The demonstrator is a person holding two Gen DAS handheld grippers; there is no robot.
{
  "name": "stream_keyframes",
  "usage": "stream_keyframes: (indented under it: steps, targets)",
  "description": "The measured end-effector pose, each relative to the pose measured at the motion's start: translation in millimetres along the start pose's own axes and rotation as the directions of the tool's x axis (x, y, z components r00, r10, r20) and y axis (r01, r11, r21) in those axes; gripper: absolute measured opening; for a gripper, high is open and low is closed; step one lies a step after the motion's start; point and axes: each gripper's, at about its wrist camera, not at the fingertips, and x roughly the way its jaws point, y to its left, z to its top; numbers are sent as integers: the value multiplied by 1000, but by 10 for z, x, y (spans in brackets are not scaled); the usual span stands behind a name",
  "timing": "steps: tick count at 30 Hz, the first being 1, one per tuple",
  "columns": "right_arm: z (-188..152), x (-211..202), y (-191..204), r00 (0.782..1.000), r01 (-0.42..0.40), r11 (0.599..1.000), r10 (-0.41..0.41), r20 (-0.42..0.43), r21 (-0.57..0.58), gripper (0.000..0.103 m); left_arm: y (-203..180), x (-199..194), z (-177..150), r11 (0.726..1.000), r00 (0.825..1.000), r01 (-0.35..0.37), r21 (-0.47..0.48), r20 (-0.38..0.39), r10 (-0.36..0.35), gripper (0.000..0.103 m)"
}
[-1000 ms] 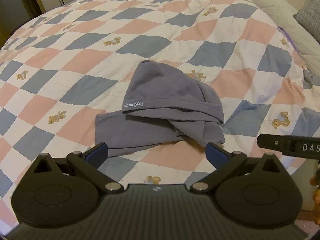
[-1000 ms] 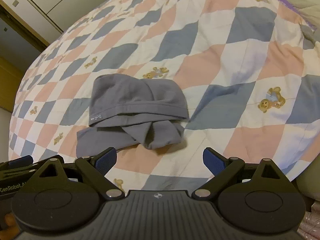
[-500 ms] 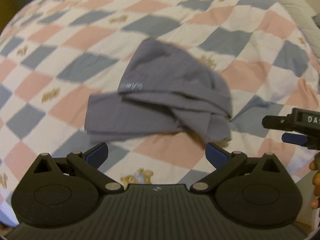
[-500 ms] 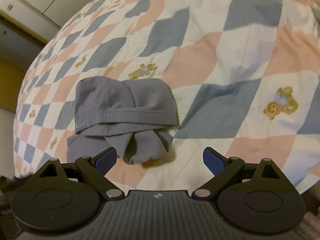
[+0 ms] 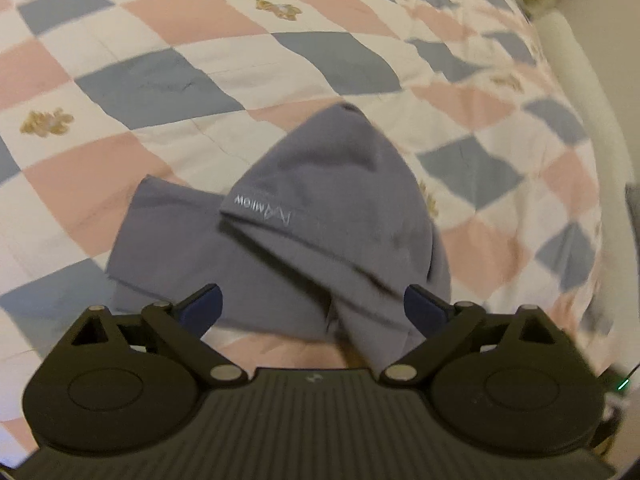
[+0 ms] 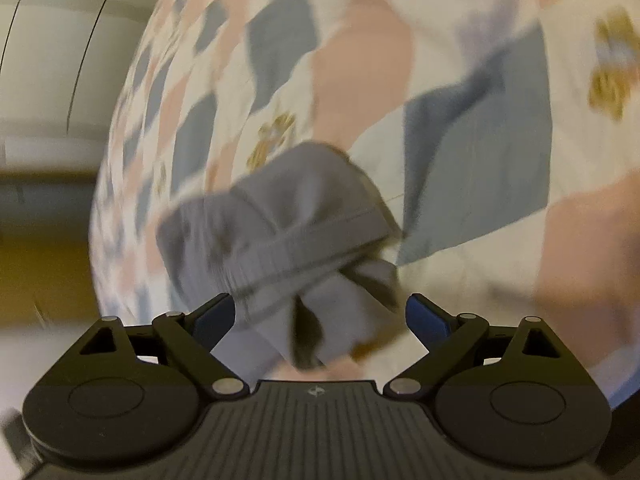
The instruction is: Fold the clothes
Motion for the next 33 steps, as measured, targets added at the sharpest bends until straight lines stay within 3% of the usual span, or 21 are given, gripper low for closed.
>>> stream_keyframes:
  steps: [3,8,14,16,17,18,23,27,30,33]
  targets:
    - [97,136,-110,998,-42,993,38,42,113,83,114,125,103,999,999,30,-34,-12,-30,96]
    - [143,371,-276,996,-51,969,32,82,240,78,303,334,274,993,996,79,-91,-28,-82,96]
    - [83,666,-514,989,-109,909,58,137,402,70,533,572,372,963,985,169,-208,-1,-173,94]
    - [64,745,-588,982,-146,882,75,172,449,63,616,638,391,949,981,189,-252,11,-193,94]
    - [61,759,-609,978,-165,874,85,191,457,47,660,664,391,940,979,198,-278,14,-202,94]
    - [62,760,-621,973,-183,870,94,209,458,36,705,691,390,929,977,207,-305,18,-212,94]
    - [174,527,-416,947,-223,920,126,295,323,30,885,782,339,859,962,263,-439,52,-268,94]
    - [324,318,-197,914,-300,923,207,349,239,29,852,829,271,813,943,320,-486,79,-324,94]
    - [453,177,-96,889,-328,923,228,397,203,29,776,900,211,790,931,344,-508,76,-357,94]
    - [640,47,-124,872,-305,931,188,451,201,29,689,958,193,789,925,358,-499,77,-371,89]
